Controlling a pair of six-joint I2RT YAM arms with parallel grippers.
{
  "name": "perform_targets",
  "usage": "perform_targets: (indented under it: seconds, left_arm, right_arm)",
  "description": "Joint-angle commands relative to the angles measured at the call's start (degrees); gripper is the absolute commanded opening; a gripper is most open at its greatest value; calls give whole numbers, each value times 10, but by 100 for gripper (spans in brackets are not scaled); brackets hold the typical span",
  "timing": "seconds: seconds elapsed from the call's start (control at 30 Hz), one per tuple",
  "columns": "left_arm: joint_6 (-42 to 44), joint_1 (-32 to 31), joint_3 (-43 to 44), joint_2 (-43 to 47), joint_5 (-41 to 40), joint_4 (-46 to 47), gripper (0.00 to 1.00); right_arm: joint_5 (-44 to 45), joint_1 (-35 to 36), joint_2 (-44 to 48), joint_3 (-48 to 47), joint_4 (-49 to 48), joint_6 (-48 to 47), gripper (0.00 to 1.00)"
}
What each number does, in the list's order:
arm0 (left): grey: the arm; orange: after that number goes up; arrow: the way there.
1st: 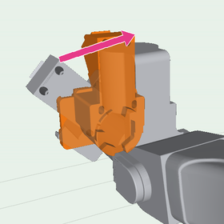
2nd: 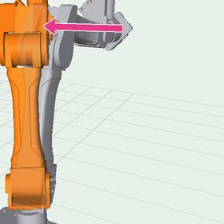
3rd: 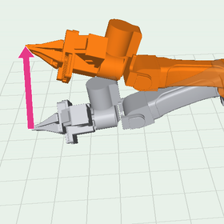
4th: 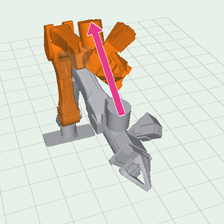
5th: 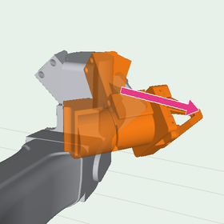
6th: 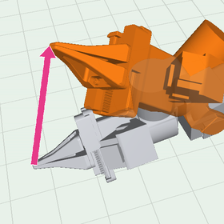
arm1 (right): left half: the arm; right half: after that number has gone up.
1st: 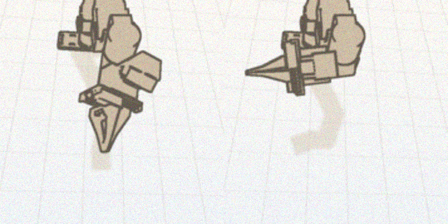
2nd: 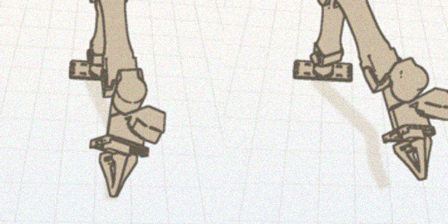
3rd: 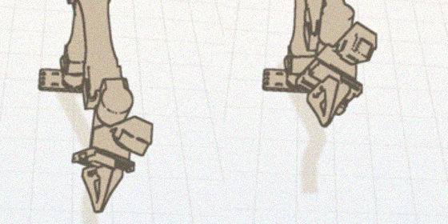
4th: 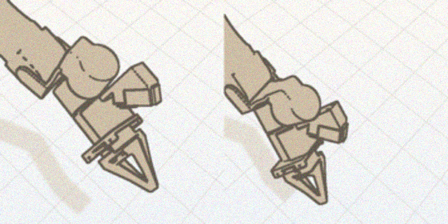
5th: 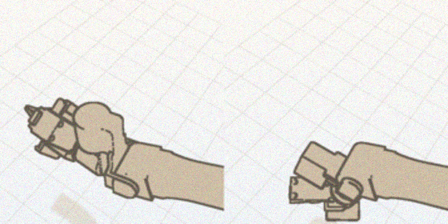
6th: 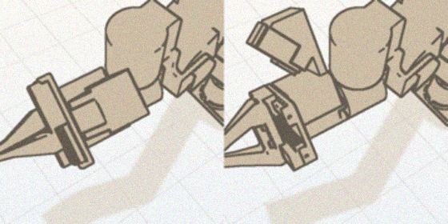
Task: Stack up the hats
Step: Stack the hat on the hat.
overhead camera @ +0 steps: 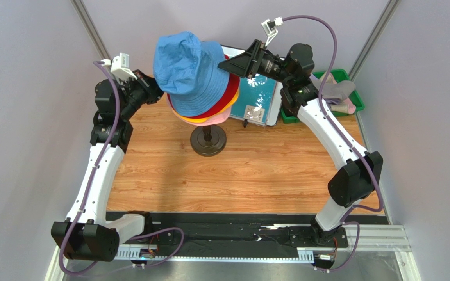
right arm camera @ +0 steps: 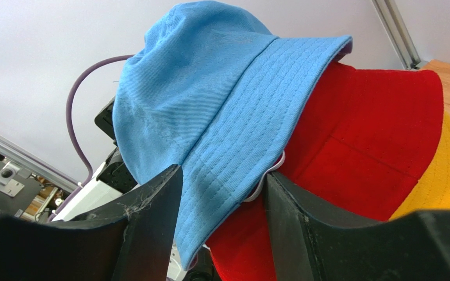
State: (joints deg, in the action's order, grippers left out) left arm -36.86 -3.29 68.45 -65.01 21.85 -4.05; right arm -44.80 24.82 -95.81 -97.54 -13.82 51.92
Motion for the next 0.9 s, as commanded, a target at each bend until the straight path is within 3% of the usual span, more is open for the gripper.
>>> perform_targets:
  seconds: [0.0,0.1,0.13,0.2,0.27,0.33,0.53,0.87]
  left_arm:
    - [14,-1,22,2,27,-8,0]
    - [18,-1,21,5,25,-10,0]
    - [19,-1,21,6,24,-10,0]
    - [19,-1,23,9,17,-13,0]
    - [19,-1,31,9,12,-17,0]
    - [25,-1,52,1,11,-31,0]
    - [36,-1,65,-13,-6,-58,0]
    - [15,-1,24,-28,-1,-50,0]
  right_arm:
    - [-13,14,-17,-13,-44,31,57]
    - [-8,19,-24,-27,-21,29,49]
    - [-9,19,-25,-28,-21,28,44]
    - [-6,19,-25,-26,-18,27,19]
    - [-1,18,-16,-26,-8,14,6]
    - [9,15,-3,-27,11,-2,0]
    - [84,-24,27,22,93,-16,0]
    - [112,-30,51,145,123,-33,0]
